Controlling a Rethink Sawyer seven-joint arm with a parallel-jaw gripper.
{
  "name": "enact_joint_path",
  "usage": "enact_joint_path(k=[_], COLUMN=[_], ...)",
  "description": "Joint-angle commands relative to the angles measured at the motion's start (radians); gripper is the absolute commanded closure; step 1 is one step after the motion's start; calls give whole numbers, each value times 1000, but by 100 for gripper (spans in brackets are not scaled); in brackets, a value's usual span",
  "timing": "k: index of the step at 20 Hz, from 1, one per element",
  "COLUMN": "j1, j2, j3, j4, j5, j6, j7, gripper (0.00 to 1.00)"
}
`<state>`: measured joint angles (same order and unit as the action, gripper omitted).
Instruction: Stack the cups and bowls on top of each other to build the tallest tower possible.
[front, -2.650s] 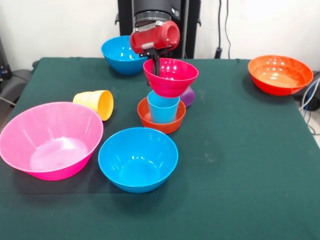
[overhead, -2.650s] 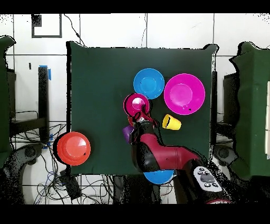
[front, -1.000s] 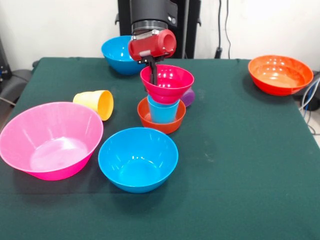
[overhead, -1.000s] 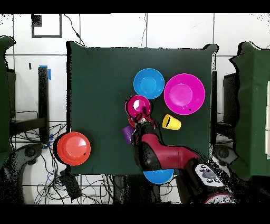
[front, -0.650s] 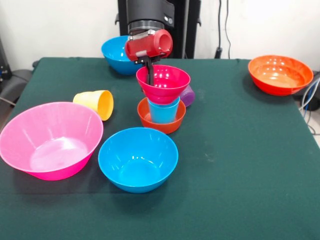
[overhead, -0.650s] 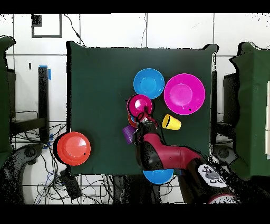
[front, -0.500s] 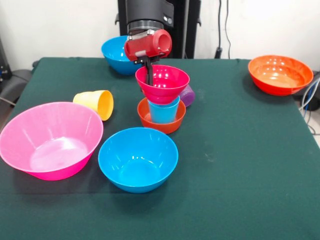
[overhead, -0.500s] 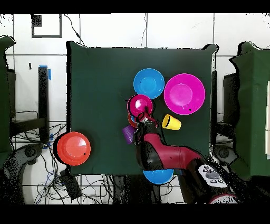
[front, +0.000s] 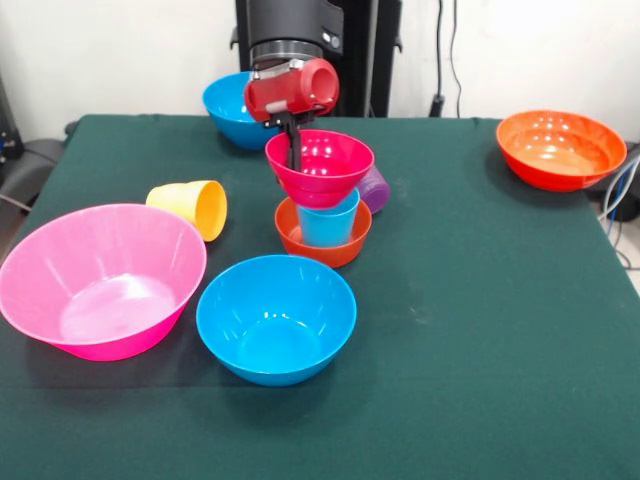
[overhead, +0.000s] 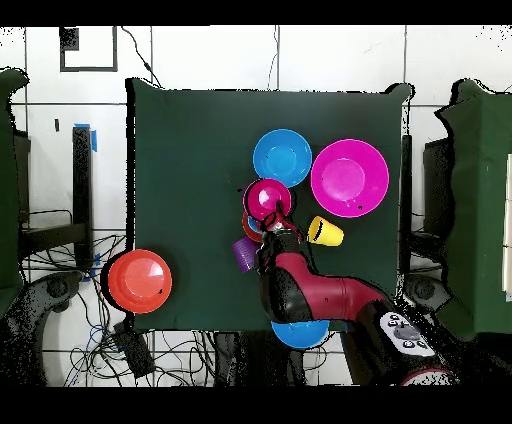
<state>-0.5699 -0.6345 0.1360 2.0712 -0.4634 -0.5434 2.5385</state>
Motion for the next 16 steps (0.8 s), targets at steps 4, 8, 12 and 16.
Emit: enact_joint_path(k=[4, 8, 12, 16], j1=[-29, -44, -52, -37], j2=[47, 51, 52, 50], j3=[122, 141, 152, 136], j4=[-29, -21, -13, -10], j5=[-57, -55, -48, -34], j6=[194, 207, 216, 203], j7=[50, 52, 54, 57], gripper=[100, 100, 100, 100])
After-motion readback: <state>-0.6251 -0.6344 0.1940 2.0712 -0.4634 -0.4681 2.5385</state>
